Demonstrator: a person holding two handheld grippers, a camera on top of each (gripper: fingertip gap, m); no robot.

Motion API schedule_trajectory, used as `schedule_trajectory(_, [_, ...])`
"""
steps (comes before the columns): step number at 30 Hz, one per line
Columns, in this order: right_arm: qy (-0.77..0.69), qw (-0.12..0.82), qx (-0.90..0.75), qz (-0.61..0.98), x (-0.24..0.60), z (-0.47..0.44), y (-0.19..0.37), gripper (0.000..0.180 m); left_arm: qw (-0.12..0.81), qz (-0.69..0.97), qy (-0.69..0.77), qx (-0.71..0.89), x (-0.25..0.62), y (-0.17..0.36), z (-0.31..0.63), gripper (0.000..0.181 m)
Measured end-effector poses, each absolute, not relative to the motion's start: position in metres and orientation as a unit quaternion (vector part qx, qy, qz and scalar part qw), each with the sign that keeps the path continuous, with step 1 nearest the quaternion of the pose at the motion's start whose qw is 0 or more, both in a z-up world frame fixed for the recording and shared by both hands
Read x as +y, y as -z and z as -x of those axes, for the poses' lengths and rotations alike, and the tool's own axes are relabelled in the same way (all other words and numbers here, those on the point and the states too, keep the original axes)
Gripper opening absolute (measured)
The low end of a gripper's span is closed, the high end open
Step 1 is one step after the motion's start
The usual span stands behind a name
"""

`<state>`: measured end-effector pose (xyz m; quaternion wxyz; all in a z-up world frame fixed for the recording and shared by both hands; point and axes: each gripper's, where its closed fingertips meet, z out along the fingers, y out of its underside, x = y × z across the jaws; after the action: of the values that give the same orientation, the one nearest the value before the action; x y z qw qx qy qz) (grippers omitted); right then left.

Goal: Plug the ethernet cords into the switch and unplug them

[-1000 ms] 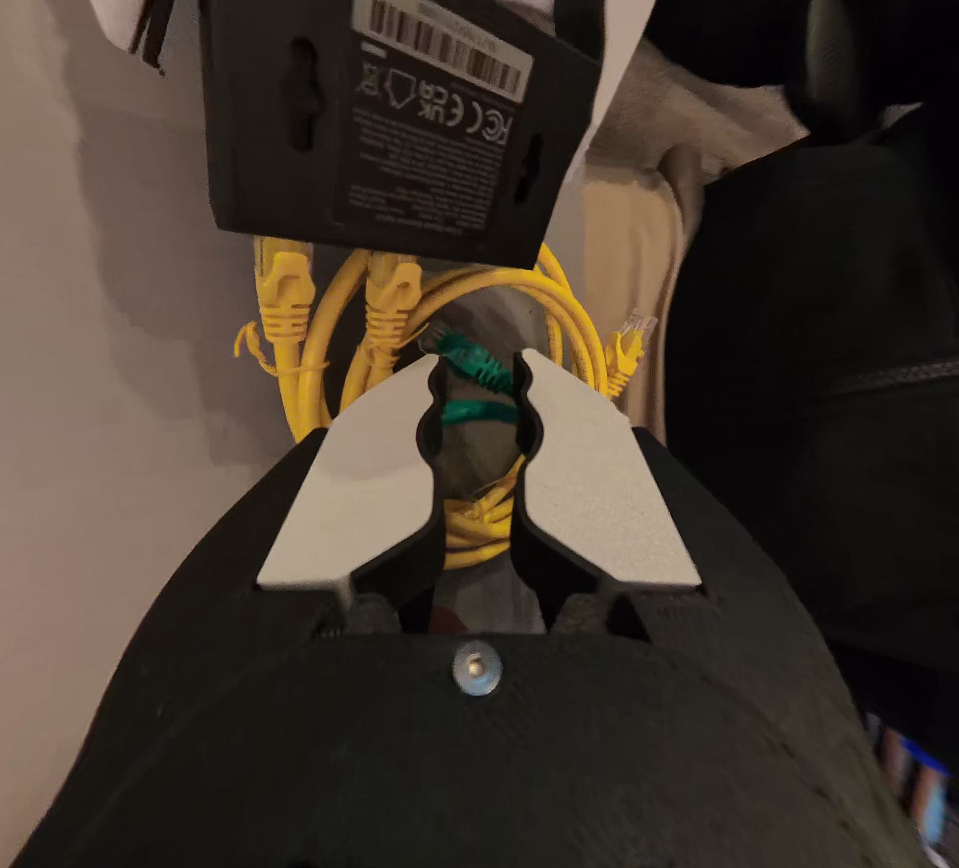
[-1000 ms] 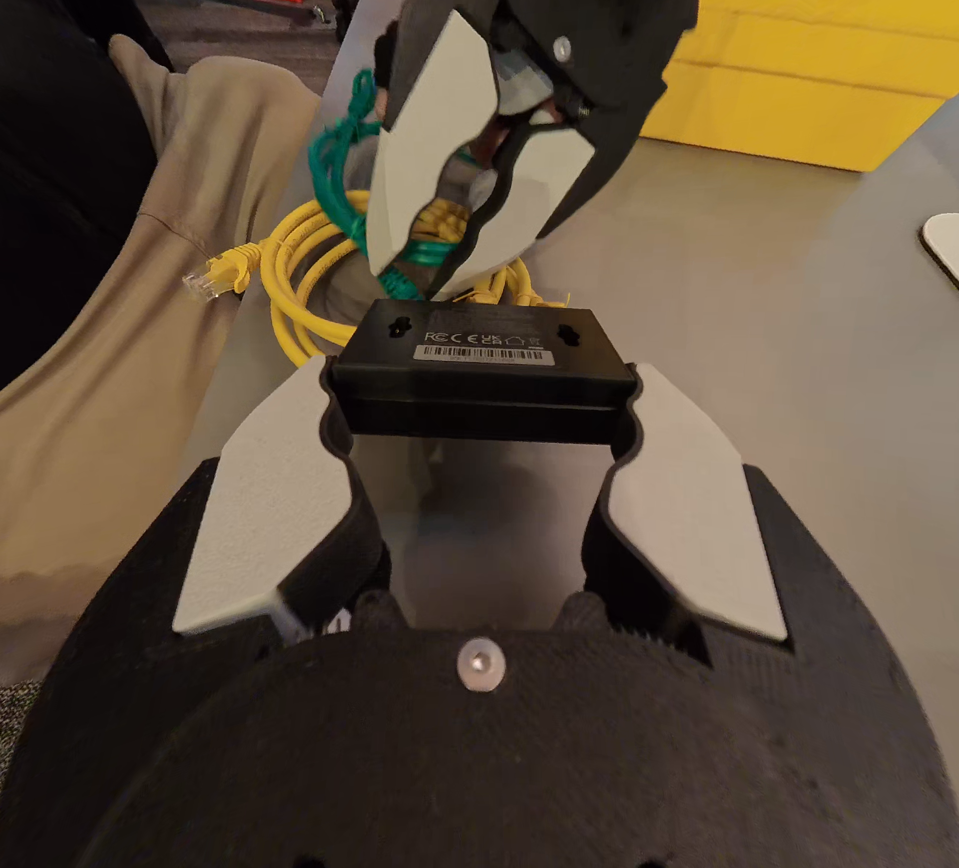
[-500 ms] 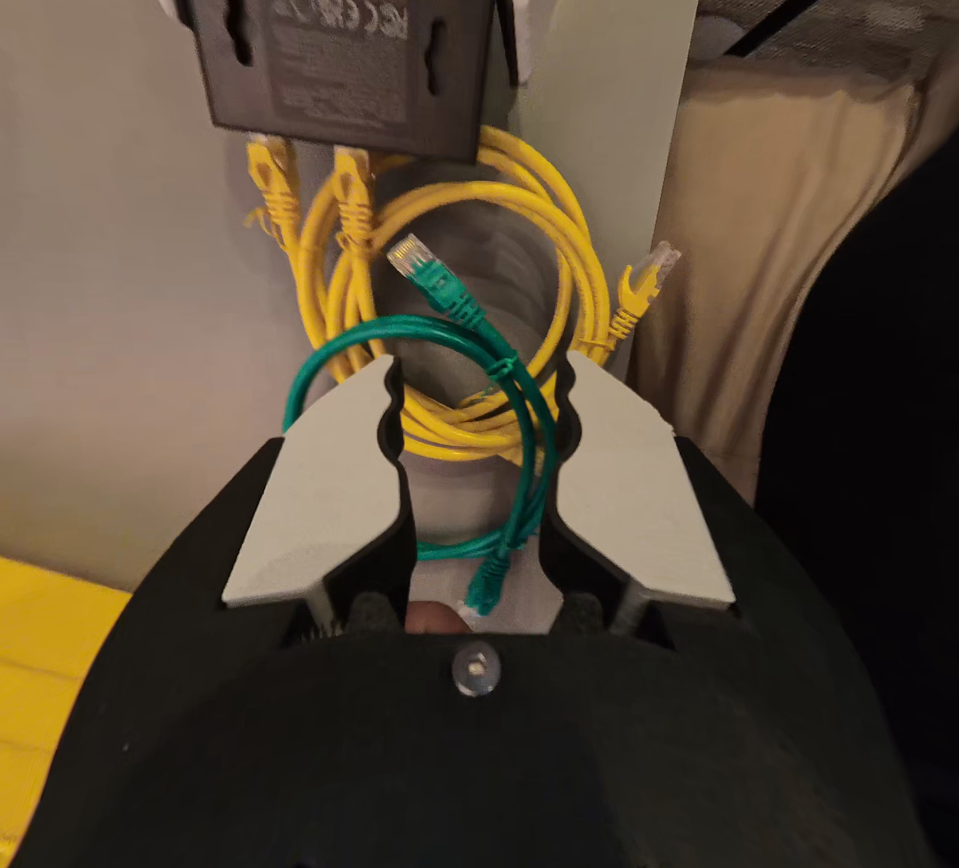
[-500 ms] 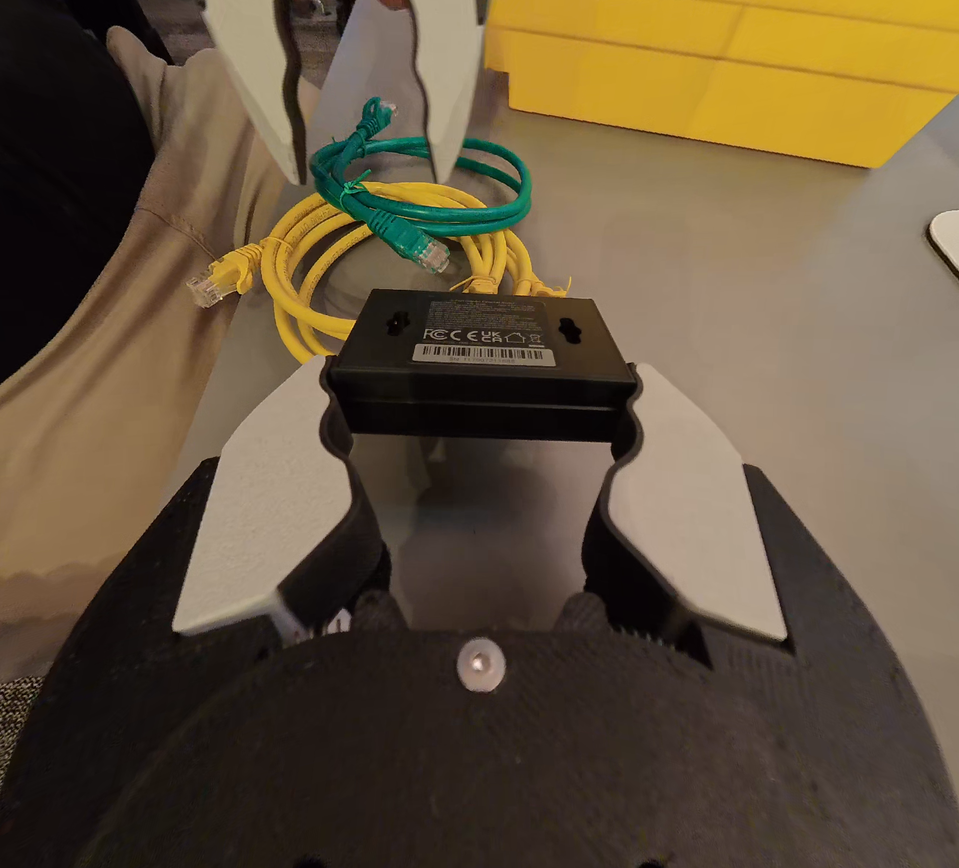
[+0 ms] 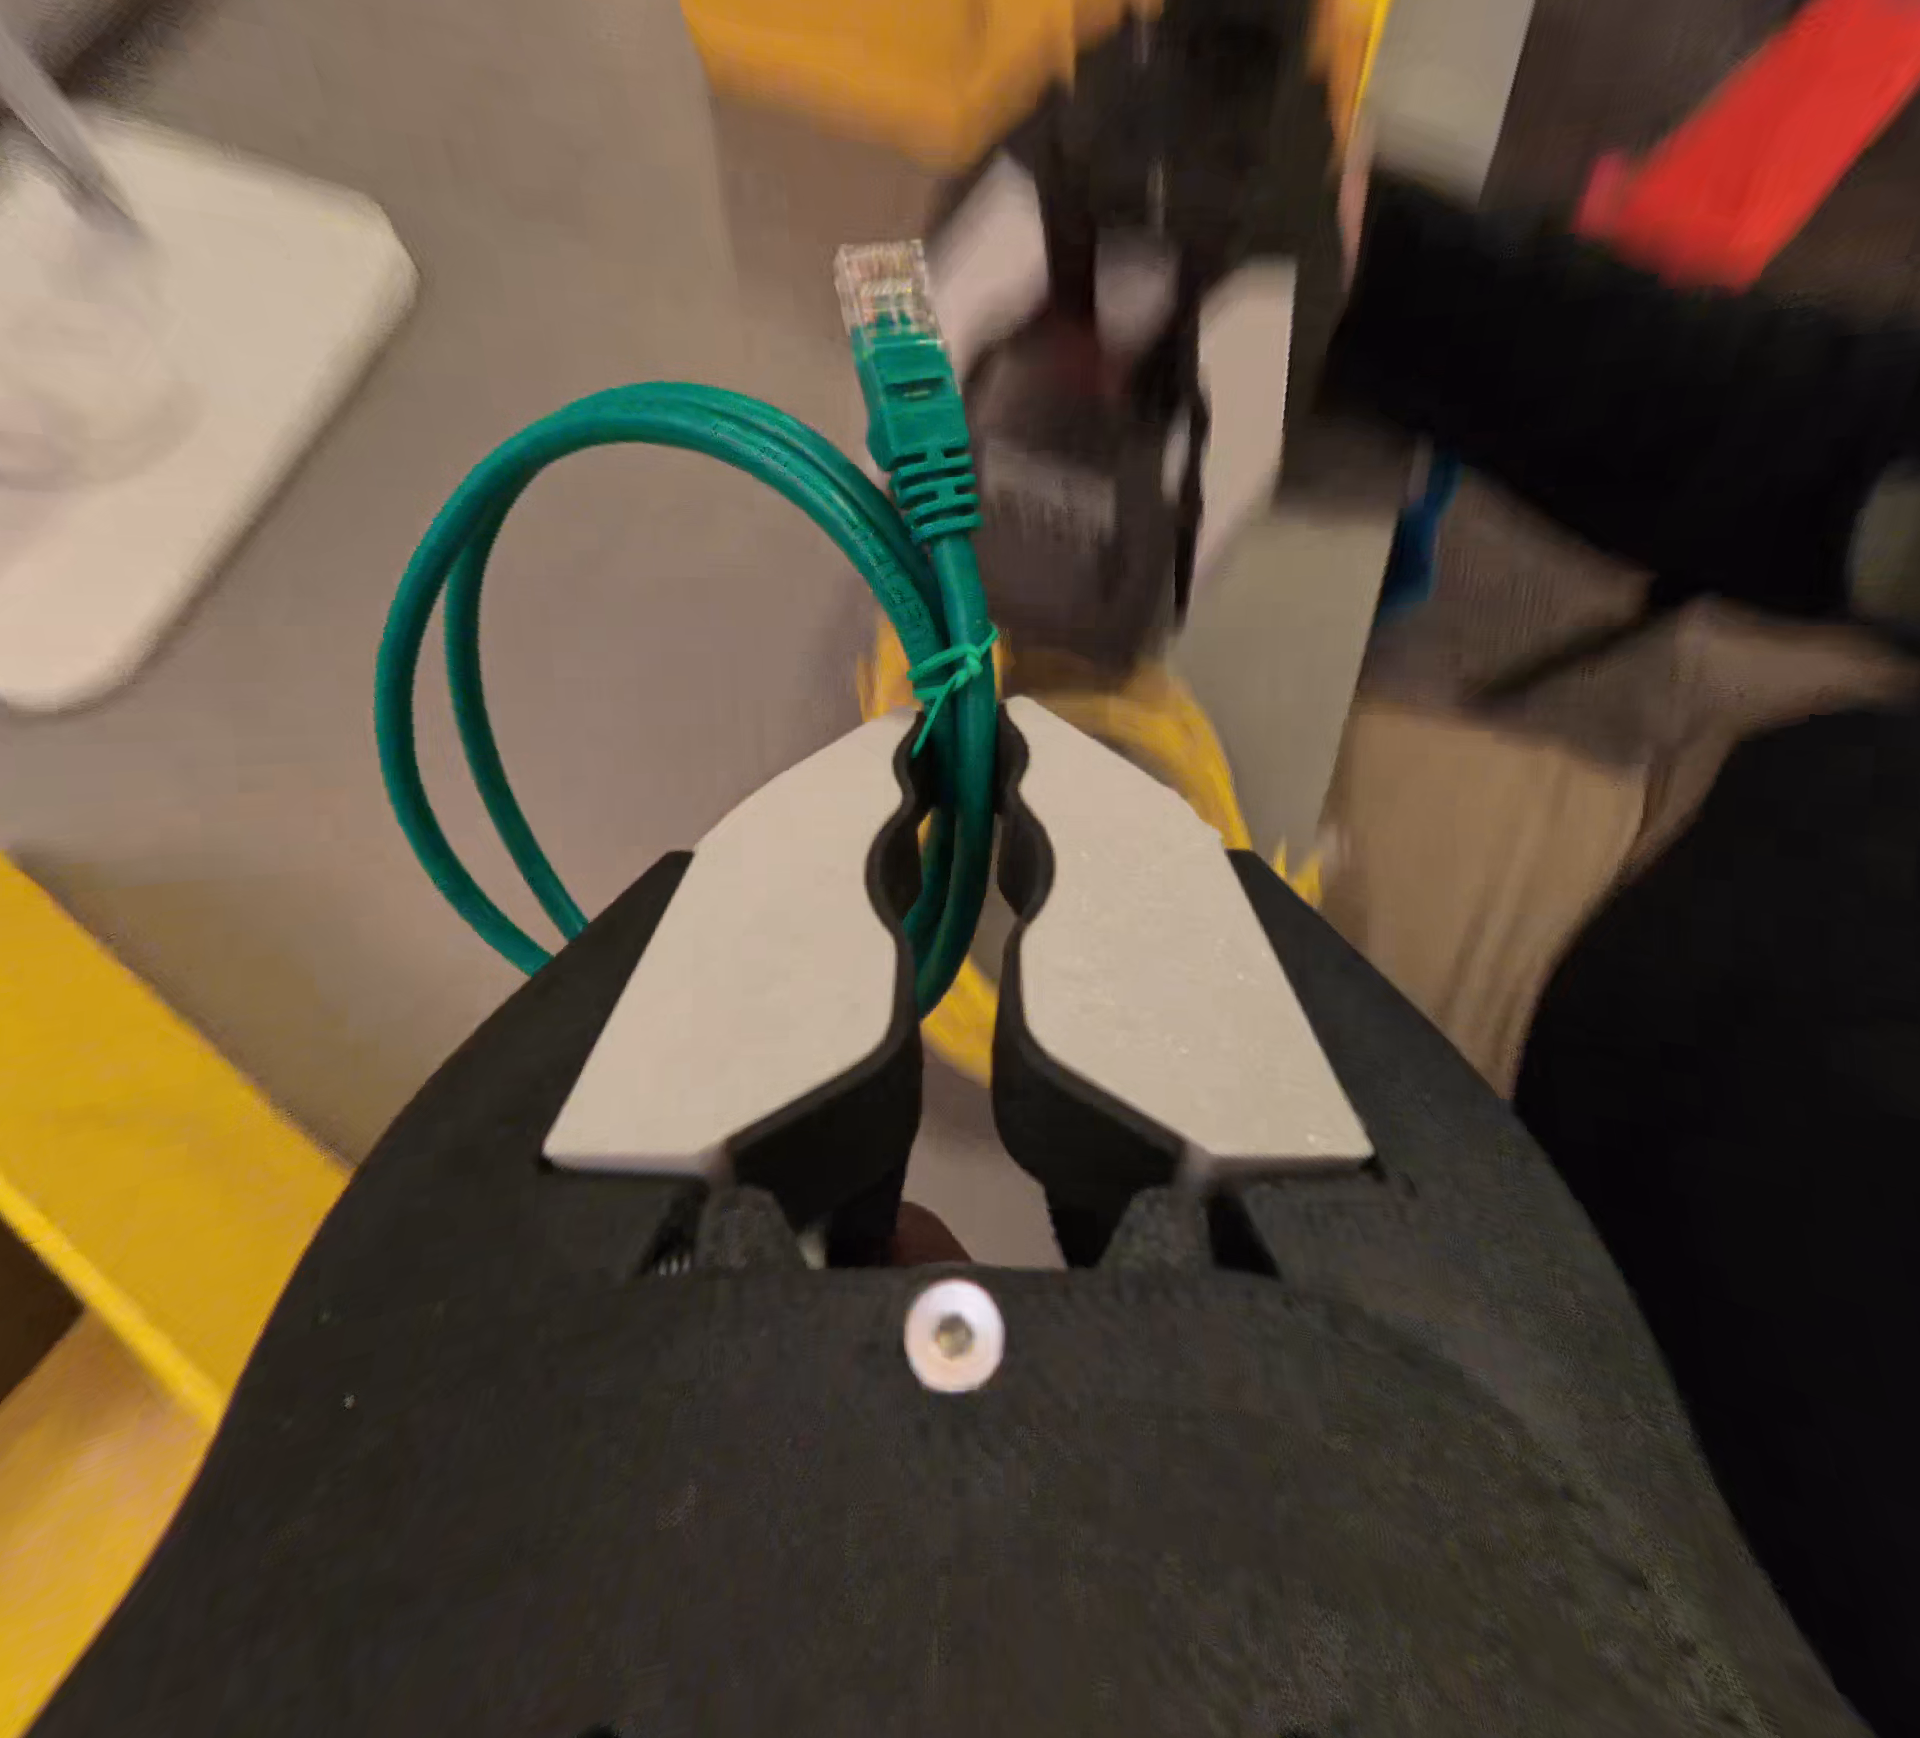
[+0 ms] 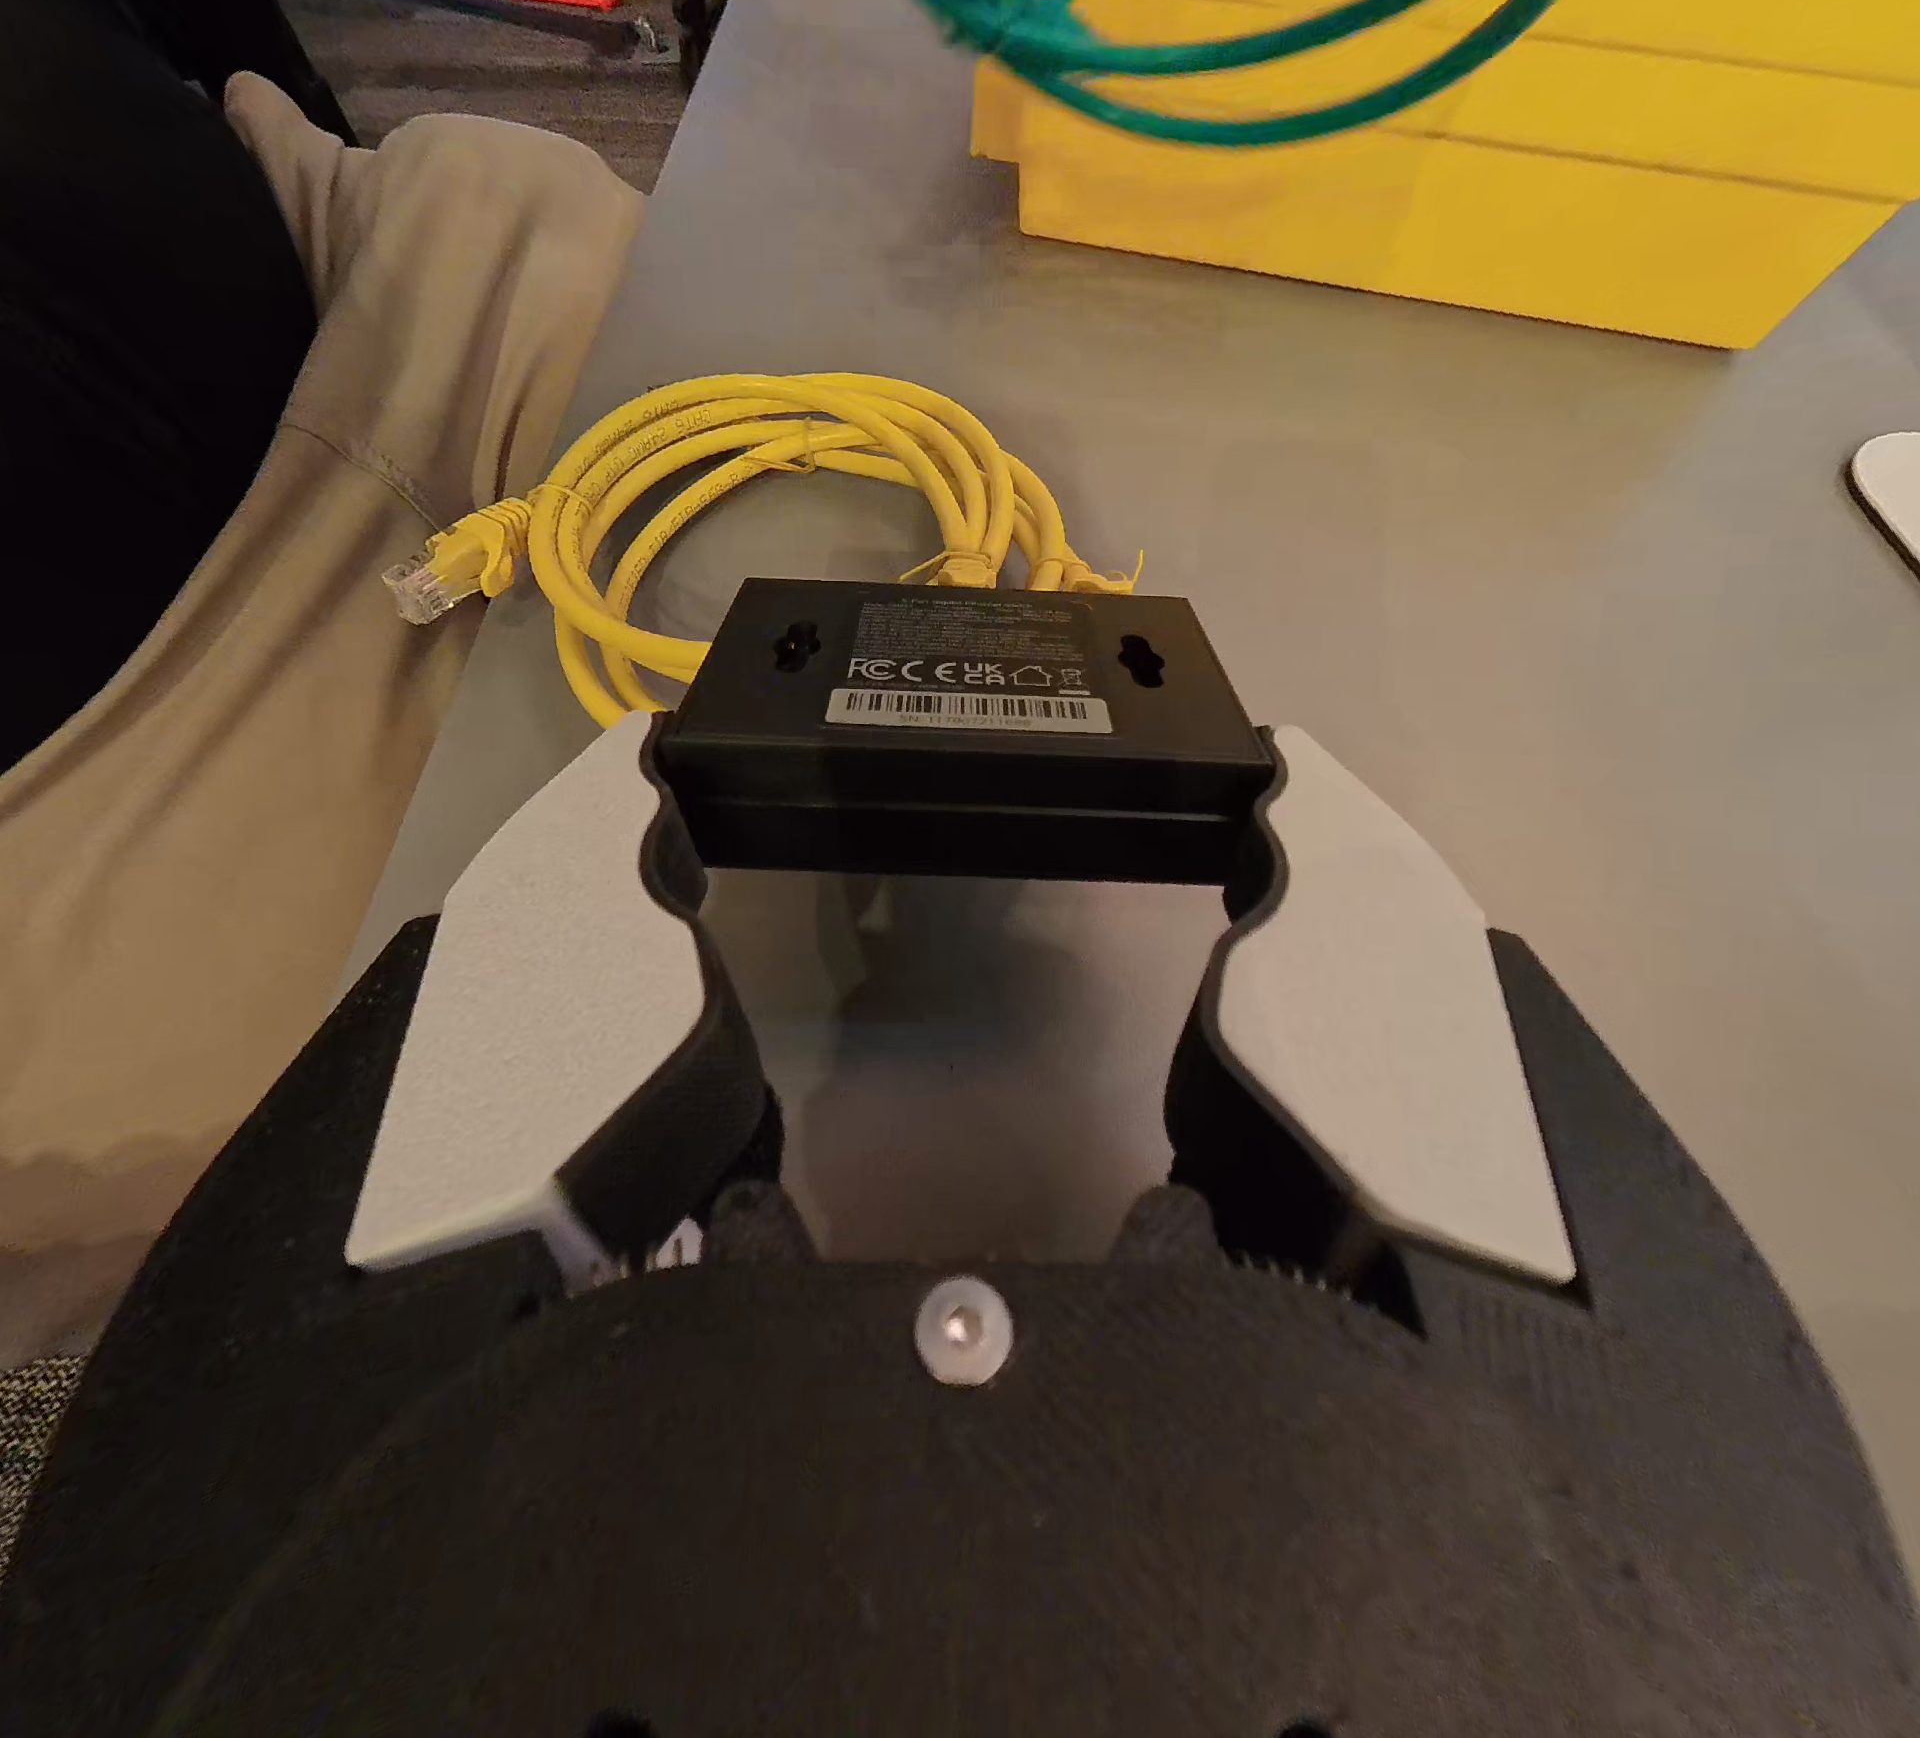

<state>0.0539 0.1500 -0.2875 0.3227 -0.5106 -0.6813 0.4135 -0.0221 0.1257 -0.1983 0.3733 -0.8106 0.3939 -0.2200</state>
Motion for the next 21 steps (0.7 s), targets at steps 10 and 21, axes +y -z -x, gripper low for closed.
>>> schedule_trajectory(10, [-0.417, 0.324, -0.68, 0.508, 0.149, -0.054, 0.286, 0.1, 0.57, 0.669, 0.477, 0.011, 0.233, 0.184, 0.037, 0.011])
schedule_trajectory(21, [-0.417, 0.32, -0.683, 0.508, 0.149, -0.054, 0.287, 0.1, 0.482, 0.794, 0.369, 0.035, 0.202, 0.235, 0.054, 0.031])
